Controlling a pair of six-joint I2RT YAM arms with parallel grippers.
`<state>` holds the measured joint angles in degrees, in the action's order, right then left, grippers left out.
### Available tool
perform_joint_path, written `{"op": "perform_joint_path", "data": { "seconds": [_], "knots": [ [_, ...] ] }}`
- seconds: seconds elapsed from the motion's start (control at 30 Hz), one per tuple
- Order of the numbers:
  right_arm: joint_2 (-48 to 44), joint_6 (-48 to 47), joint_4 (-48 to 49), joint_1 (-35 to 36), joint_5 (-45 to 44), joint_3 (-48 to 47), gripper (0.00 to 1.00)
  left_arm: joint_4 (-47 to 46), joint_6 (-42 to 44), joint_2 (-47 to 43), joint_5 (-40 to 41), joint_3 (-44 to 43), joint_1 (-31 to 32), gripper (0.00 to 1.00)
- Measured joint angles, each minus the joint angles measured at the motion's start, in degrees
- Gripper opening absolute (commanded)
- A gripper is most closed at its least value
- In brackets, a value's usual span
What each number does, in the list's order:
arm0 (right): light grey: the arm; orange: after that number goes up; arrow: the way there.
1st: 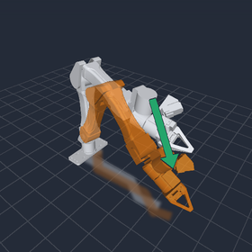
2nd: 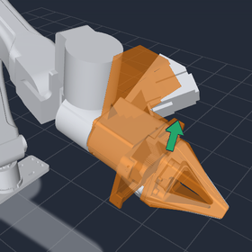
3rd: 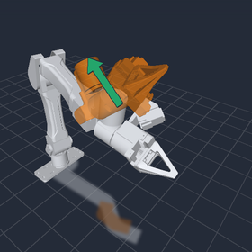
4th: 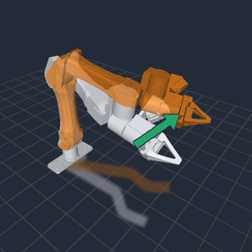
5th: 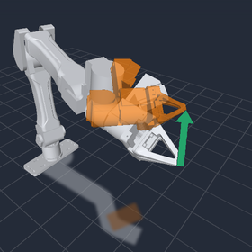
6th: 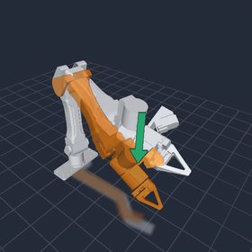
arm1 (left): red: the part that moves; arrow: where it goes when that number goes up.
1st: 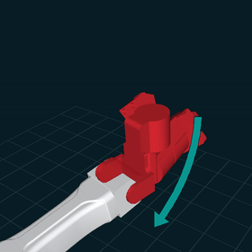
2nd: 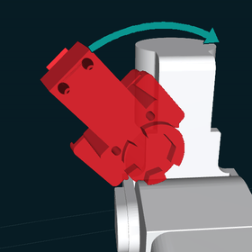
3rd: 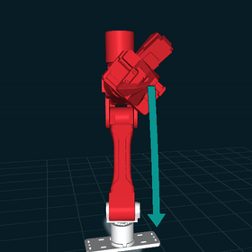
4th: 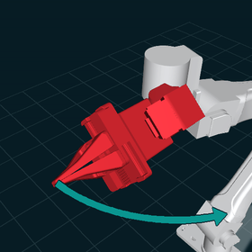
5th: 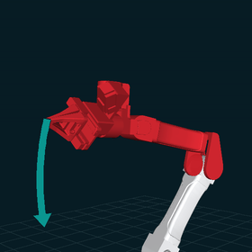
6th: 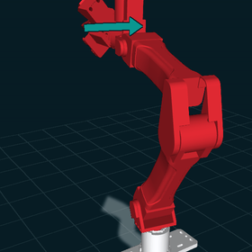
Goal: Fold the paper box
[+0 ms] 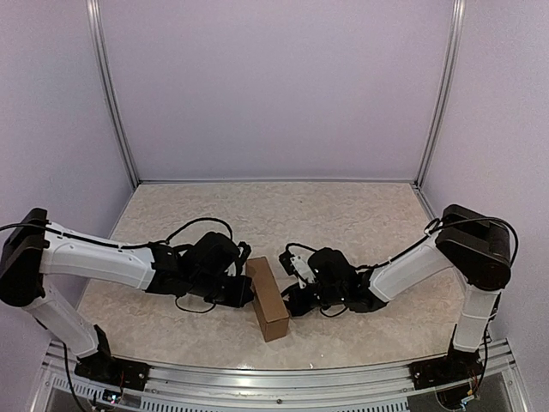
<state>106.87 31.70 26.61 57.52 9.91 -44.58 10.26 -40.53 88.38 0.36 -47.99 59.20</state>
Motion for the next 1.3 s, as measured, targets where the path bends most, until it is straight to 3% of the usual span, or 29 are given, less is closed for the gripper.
{"op": "perform_joint_path", "data": {
  "seconds": [0.33, 0.73, 1.0, 1.3],
  "knots": [
    [7.0, 4.8, 11.2, -0.1, 7.2, 0.1, 0.0, -0.6, 0.2, 0.0, 0.4, -0.4, -0.7, 0.0],
    [5.4, 5.2, 14.0, -2.5, 4.8, 3.8, 0.0, -0.2, 1.0, 0.0, 0.7, -2.5, -0.8, 0.0],
    [1.8, 3.0, 11.0, -3.5, 0.0, 6.3, 0.0, 0.2, 1.4, 0.2, 0.7, -4.3, -0.8, 0.0],
    [-5.4, -1.3, -0.6, -3.6, -7.2, 7.9, 0.0, 2.1, 1.9, 0.2, 1.9, -4.7, -0.8, 0.0]
  ]
}}
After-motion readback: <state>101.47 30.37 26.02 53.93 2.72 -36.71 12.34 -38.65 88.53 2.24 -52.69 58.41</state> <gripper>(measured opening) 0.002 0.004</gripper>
